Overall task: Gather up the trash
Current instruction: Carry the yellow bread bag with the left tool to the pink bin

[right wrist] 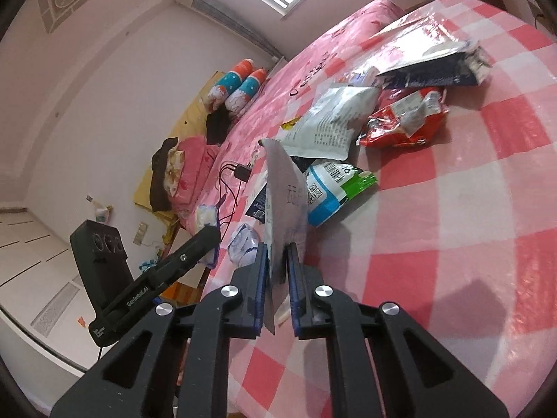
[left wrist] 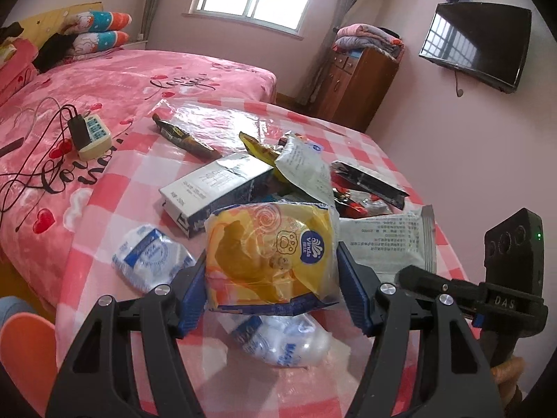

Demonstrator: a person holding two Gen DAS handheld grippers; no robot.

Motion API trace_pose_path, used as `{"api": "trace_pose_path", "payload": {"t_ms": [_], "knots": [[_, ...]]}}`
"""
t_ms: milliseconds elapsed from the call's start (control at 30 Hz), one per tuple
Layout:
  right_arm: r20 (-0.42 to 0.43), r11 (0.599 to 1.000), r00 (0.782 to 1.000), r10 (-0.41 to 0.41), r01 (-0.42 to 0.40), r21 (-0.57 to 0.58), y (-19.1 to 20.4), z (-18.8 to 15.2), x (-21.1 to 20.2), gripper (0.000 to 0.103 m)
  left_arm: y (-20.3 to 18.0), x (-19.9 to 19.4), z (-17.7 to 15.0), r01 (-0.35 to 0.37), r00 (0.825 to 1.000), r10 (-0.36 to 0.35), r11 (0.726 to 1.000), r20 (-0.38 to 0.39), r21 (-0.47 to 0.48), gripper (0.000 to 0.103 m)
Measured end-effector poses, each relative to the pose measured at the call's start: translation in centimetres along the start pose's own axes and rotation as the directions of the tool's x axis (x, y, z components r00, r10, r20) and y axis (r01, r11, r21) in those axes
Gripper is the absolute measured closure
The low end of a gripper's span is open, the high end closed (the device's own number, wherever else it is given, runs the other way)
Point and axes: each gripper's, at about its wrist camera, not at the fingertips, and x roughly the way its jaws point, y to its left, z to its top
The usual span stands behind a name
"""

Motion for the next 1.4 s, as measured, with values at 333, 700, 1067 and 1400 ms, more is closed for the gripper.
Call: {"api": "trace_pose_path", "payload": {"t_ms": [333,700,1067,1400], "knots": [[0.017,1.000,1.000,0.020,-0.020,0.013,1.1,0.2,-1.8,0.091,0.7,-2.8,-1.7,0.010,1.000,-0.009,0.999,0.030,-0.036,0.035],[-0.044,0.994,0.993,0.110,-0.110,-0.008,5.9,0.4,-0.4,0.091,3.7,-6.2,-3.5,0.001,0.998,0.007,0.994,0.070,-0.111,0.035],[-0.094,0.986,0.986,0.138,-0.146,-0.078,10.4,0.0,1.9,0.091,8.9,-8.3,-5.5,-0.030,0.995,0.049,0.976,0.087,-0.215,0.035],[-0.305,0.957,0.921,0.242,-0.279,-0.085,15.9,-2.8,9.7,0.091,15.8,-12.5,-9.0,-0.184,0.972,0.220,0.927,0.078,-0.327,0.035]]}}
